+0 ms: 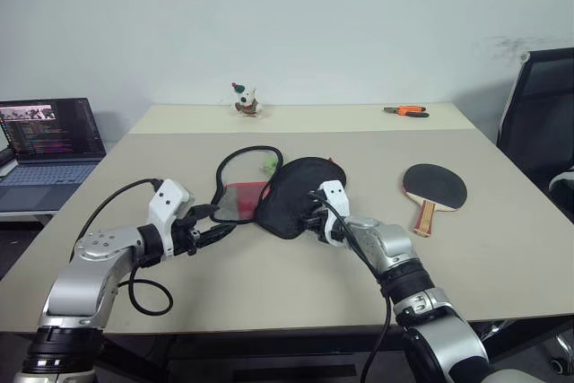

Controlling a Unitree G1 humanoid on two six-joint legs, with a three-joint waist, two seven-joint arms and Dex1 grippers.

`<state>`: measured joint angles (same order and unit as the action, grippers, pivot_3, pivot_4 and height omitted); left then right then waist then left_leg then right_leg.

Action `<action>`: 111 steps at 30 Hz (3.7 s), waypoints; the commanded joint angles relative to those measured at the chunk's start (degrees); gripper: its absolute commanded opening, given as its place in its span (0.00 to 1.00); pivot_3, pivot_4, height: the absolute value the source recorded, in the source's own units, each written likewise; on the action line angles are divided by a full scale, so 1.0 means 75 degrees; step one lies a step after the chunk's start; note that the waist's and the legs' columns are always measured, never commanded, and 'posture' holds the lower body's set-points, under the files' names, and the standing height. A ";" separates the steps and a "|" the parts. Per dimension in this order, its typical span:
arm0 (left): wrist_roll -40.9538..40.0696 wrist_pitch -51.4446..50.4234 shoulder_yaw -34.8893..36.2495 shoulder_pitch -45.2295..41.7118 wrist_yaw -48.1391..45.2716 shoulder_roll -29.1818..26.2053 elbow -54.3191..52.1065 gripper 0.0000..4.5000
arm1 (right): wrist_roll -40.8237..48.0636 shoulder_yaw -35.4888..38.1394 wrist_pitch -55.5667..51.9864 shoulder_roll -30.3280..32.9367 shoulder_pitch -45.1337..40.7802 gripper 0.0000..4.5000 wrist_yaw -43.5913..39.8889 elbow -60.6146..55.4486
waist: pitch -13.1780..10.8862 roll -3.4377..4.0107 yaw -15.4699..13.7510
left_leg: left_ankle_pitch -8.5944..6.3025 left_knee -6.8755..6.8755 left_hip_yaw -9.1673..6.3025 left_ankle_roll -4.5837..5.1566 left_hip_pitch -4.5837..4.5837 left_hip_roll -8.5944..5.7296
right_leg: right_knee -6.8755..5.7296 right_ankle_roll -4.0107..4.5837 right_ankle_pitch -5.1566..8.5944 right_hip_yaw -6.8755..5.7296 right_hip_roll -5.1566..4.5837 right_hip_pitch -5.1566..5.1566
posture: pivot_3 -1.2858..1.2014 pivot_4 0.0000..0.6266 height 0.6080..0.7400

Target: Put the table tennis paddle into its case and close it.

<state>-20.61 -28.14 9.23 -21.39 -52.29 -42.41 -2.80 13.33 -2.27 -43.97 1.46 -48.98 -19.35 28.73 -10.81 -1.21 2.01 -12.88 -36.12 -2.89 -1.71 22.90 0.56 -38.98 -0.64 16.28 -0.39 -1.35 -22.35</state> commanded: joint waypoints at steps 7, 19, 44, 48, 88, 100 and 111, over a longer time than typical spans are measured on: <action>-0.0208 0.0173 -0.0616 -0.0636 -0.0386 0.0178 -0.0452 0.70 | 0.0464 0.0618 -0.1510 0.1354 0.0168 0.00 -0.0341 -0.1494 | 0.0000 0.0000 -0.0042 | 0.0000 0.0001 0.0003 0.0000 0.0005 -0.0004 | 0.0004 0.0000 0.0000 0.0003 0.0000 0.0000 | 0.52 0.24 1.00; -0.0125 0.0448 -0.1087 -0.1280 -0.0912 0.0322 -0.0040 0.70 | 0.0877 0.1175 -0.3010 0.2436 0.0778 0.00 -0.0359 -0.2573 | -0.0001 0.0001 -0.0037 | 0.0000 0.0004 0.0019 0.0000 0.0005 0.0002 | 0.0004 0.0006 0.0004 0.0002 0.0009 -0.0001 | 0.52 0.24 1.00; -0.0037 0.0645 -0.1113 -0.1121 -0.0872 0.0315 0.0020 0.70 | 0.0000 0.0559 -0.1227 0.3404 -0.0522 0.44 -0.1144 -0.0217 | -0.0001 0.0001 -0.0031 | 0.0000 0.0003 0.0030 0.0000 0.0007 0.0002 | 0.0007 0.0006 0.0004 0.0001 0.0011 -0.0001 | 0.52 0.24 1.00; -0.0066 0.0626 -0.1123 -0.1103 -0.0883 0.0334 -0.0011 0.70 | 0.0086 0.0753 -0.1382 0.3572 -0.0473 0.73 -0.1122 -0.0579 | -0.0002 0.0002 -0.0030 | 0.0000 0.0003 0.0031 0.0000 0.0006 0.0003 | 0.0007 0.0006 0.0004 0.0002 0.0012 -0.0001 | 0.52 0.24 1.00; 0.0241 0.1196 -0.1354 -0.1707 -0.1190 0.0490 0.0739 0.70 | -0.0686 0.2768 -0.0774 0.2112 -0.0024 0.98 0.3456 -0.0180 | -0.0005 0.0007 -0.0018 | 0.0000 0.0006 0.0066 0.0001 0.0002 0.0007 | 0.0002 0.0007 0.0005 0.0025 0.0018 -0.0005 | 0.52 0.24 1.00; -0.0630 0.0465 -0.0988 -0.1772 -0.1522 0.0417 0.0346 0.70 | -0.0719 0.2805 0.0003 0.2347 -0.0457 0.79 0.3511 0.1413 | 0.0000 -0.0001 -0.0014 | 0.0000 -0.0002 0.0101 0.0002 -0.0019 0.0006 | 0.0001 -0.0004 -0.0002 0.0100 0.0019 0.0004 | 0.52 0.24 1.00; -0.1200 -0.0159 -0.0761 -0.1858 -0.1559 0.0312 0.0139 0.70 | -0.0607 0.2925 0.0267 0.2438 -0.0458 0.24 0.3496 0.1000 | 0.0000 -0.0001 -0.0014 | 0.0000 0.0002 0.0114 0.0001 -0.0018 0.0007 | 0.0004 -0.0005 -0.0002 0.0112 0.0020 -0.0002 | 0.52 0.24 1.00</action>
<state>-28.88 -29.61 2.10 -34.72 -63.48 -39.01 0.18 8.46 18.98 -43.49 18.45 -52.30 6.54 38.78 -10.82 -1.21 1.91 -12.88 -36.10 -2.03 -1.69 22.77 0.61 -38.95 -0.68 16.26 0.46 -1.20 -22.37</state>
